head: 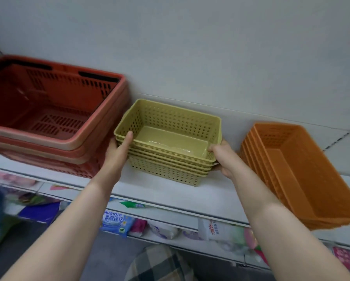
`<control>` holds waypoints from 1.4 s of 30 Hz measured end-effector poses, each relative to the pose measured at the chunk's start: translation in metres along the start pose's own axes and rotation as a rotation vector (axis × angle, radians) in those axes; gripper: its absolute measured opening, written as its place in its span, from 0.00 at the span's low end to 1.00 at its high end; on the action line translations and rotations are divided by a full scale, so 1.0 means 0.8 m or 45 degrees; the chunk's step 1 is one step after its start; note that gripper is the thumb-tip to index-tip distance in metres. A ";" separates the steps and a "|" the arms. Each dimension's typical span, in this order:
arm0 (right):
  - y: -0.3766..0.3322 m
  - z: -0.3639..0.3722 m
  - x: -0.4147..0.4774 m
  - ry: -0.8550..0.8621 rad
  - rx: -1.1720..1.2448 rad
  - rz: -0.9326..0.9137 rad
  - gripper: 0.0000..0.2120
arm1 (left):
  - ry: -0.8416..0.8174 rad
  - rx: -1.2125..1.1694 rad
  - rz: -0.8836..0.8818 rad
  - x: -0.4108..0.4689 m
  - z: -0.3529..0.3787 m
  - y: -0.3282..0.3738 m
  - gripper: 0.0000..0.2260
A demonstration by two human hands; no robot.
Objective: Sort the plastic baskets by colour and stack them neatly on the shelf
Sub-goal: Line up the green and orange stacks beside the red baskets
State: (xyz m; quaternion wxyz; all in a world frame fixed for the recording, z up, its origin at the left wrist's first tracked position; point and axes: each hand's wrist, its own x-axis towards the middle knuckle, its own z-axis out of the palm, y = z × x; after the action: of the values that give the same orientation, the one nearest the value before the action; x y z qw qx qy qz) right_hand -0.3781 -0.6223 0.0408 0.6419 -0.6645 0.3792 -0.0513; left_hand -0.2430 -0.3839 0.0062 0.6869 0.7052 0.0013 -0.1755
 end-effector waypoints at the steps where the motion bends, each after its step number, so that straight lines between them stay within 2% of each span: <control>1: 0.002 0.002 0.008 -0.016 0.008 -0.018 0.20 | 0.056 0.011 -0.017 0.006 0.002 -0.006 0.36; 7: 0.011 -0.004 0.042 -0.068 0.073 -0.090 0.14 | 0.251 0.022 -0.024 0.010 0.022 -0.020 0.45; 12: 0.008 -0.018 0.035 -0.081 -0.081 0.001 0.22 | 0.266 0.116 0.026 -0.012 0.040 -0.018 0.40; 14: 0.001 -0.034 0.014 -0.009 -0.294 -0.124 0.25 | 0.213 0.172 0.044 -0.025 0.043 -0.026 0.41; 17: -0.003 -0.077 -0.034 0.272 -0.523 -0.509 0.24 | 0.081 0.254 0.002 -0.057 0.062 -0.042 0.48; 20: 0.017 -0.142 -0.091 0.652 -0.587 -0.765 0.21 | -0.083 0.325 0.011 -0.108 0.100 -0.047 0.39; 23: 0.070 -0.208 -0.137 1.136 -0.619 -0.703 0.26 | -0.293 0.428 0.073 -0.146 0.146 -0.051 0.26; 25: 0.110 -0.235 -0.157 1.308 -0.373 -0.466 0.34 | -0.426 0.470 0.112 -0.168 0.181 -0.051 0.20; 26: 0.124 -0.239 -0.163 1.269 -0.148 -0.276 0.38 | -0.475 0.480 0.121 -0.178 0.199 -0.049 0.18; 29: 0.142 -0.233 -0.161 0.882 0.634 0.191 0.56 | -0.578 0.489 0.144 -0.203 0.251 -0.046 0.17; 30: 0.142 -0.231 -0.158 0.784 0.729 0.249 0.62 | -0.599 0.502 0.148 -0.209 0.266 -0.044 0.18; 31: 0.143 -0.232 -0.151 0.721 0.755 0.279 0.64 | -0.615 0.514 0.141 -0.215 0.279 -0.044 0.20; 32: 0.139 -0.234 -0.150 0.677 0.748 0.295 0.59 | -0.628 0.521 0.137 -0.219 0.291 -0.044 0.21; 34: 0.138 -0.255 -0.145 0.652 0.687 0.324 0.37 | -0.631 0.503 0.130 -0.227 0.314 -0.042 0.25; 35: 0.142 -0.271 -0.142 0.636 0.632 0.338 0.30 | -0.611 0.469 0.119 -0.229 0.324 -0.043 0.28; 36: 0.144 -0.290 -0.143 0.613 0.574 0.339 0.27 | -0.582 0.419 0.101 -0.230 0.335 -0.043 0.30; 38: 0.148 -0.339 -0.138 0.581 0.455 0.276 0.26 | -0.511 0.304 0.044 -0.231 0.355 -0.043 0.33; 42: 0.137 -0.425 -0.132 0.432 0.246 0.154 0.20 | -0.447 0.140 0.043 -0.241 0.397 -0.044 0.27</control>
State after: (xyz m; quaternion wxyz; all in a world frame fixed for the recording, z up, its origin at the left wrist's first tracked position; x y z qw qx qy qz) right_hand -0.6893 -0.8265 0.0451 0.6315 -0.5577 0.5144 -0.1602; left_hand -0.5109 -0.6438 0.0223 0.6400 0.7000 -0.1402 -0.2841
